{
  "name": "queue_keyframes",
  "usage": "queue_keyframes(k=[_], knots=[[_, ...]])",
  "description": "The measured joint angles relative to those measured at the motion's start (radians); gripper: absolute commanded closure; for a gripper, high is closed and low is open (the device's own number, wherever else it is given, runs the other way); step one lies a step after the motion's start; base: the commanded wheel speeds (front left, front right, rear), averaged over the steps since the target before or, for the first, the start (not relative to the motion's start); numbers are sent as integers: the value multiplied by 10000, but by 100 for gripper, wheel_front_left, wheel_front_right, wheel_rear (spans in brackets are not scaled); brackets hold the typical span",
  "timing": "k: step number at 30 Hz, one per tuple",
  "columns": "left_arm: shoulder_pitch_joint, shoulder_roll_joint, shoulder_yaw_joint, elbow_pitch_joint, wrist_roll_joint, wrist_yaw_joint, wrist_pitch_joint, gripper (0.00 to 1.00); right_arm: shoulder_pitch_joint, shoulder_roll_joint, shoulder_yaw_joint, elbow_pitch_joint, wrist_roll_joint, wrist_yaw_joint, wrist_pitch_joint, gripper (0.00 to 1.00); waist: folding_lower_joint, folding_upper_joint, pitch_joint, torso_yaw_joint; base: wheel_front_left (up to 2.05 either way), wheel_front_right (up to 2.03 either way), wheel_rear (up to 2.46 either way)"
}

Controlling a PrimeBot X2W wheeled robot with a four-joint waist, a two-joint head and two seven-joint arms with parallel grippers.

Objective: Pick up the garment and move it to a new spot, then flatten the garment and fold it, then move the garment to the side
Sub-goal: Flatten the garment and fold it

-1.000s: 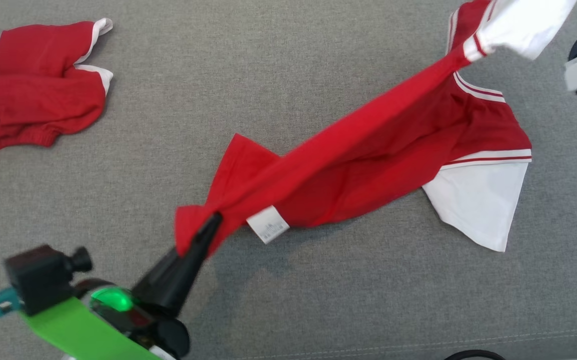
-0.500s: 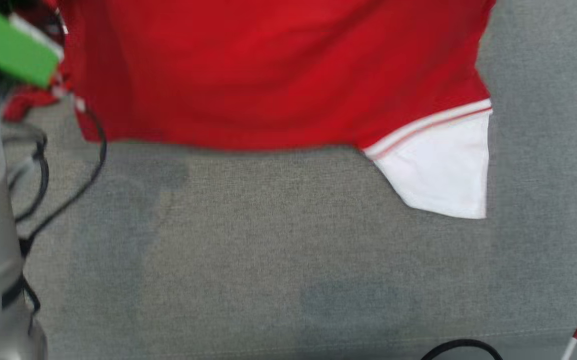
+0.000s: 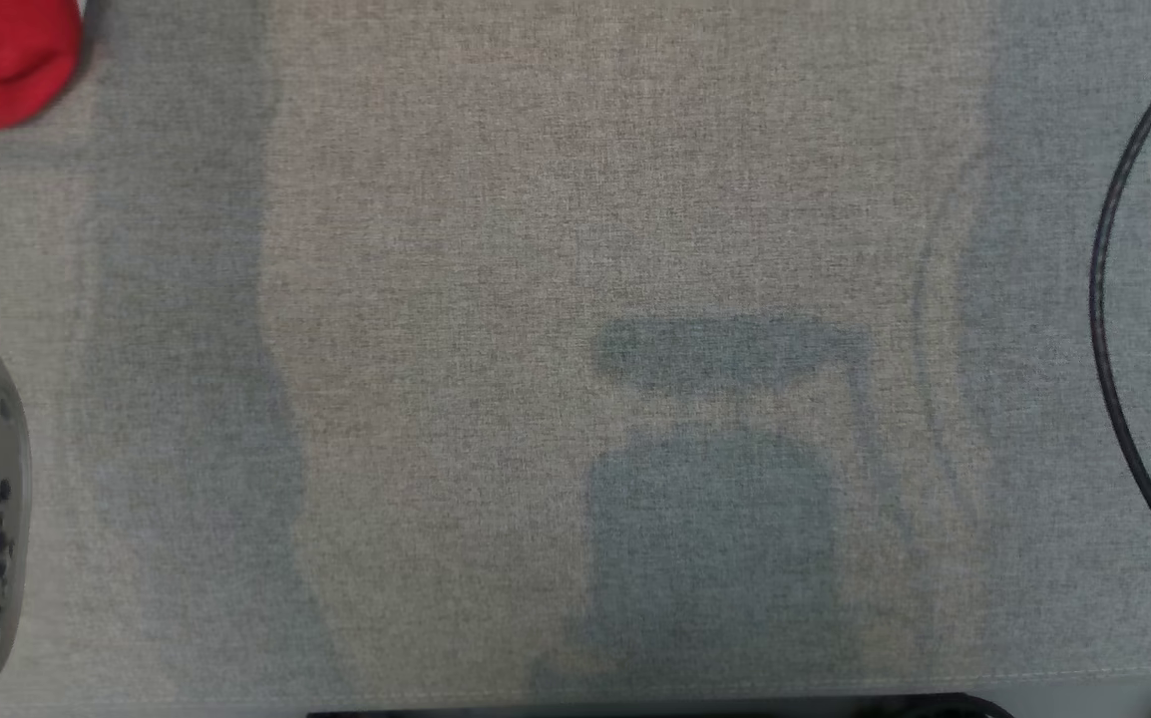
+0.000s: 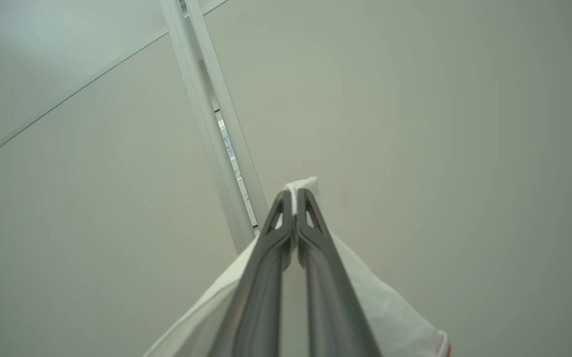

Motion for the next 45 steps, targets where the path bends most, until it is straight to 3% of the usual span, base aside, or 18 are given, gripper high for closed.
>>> queue_keyframes(k=[3, 6, 8, 10, 16, 21, 22, 28, 36, 40, 45], knots=[[301, -13, -347, 782, -355, -102, -445, 100, 781, 10, 821, 138, 903, 0, -69, 100, 0, 0, 222, -127, 0, 0, 0], [1534, 109, -1540, 681, -999, -132, -663, 100, 2824, -148, 2061, -430, 1789, 10, -65, 100, 0, 0, 300, -311, 0, 0, 0], [2821, 410, -2309, 410, -1632, -142, -763, 100, 4741, -558, 2523, -1053, 2539, 6, -67, 100, 0, 0, 241, -409, 0, 0, 0], [4056, 1087, -3185, -58, -1990, -140, -869, 100, 6633, -1231, 2936, -1870, 3024, -2, -69, 100, 0, 0, 89, -491, 0, 0, 0], [7566, 2504, -4180, -1398, -3373, -140, -1045, 100, 11494, -2127, 2746, -4019, 4240, -2, -81, 100, -2, 0, -726, -704, 0, 0, 0], [9751, 2997, -4332, -2546, -3674, 82, -1216, 100, 14232, -2155, 2017, -5221, 4623, 8, -67, 100, -3, 0, -1540, -818, 0, 0, 0], [9751, 2997, -4332, -2546, -3674, 82, -1216, 100, 14232, -2155, 2017, -5221, 4623, 8, -67, 100, -3, 0, -1540, -818, 0, 0, 0], [12448, 3237, -4600, -4240, -4161, 1068, -1177, 100, 16926, -2146, 1467, -6119, 4312, 8, 167, 100, -3, 0, -2566, -893, 0, 0, 0], [15489, 3384, -5053, -6759, -4863, 2355, -961, 100, 19816, -1421, 700, -7520, 4289, 8, 652, 100, -3, 0, -3479, -1019, 0, 0, 0], [15872, 3538, -4870, -7770, -5358, 2677, -736, 100, 19855, -1197, 410, -8086, 4295, 2, 913, 100, -3, 0, -3430, -1066, 0, 0, 0], [15823, 3361, -4341, -8356, -6567, 2796, -290, 100, 18317, -1087, 709, -7960, 4215, 2, 1741, 100, -3, 0, -3459, -1070, 0, 0, 0]])
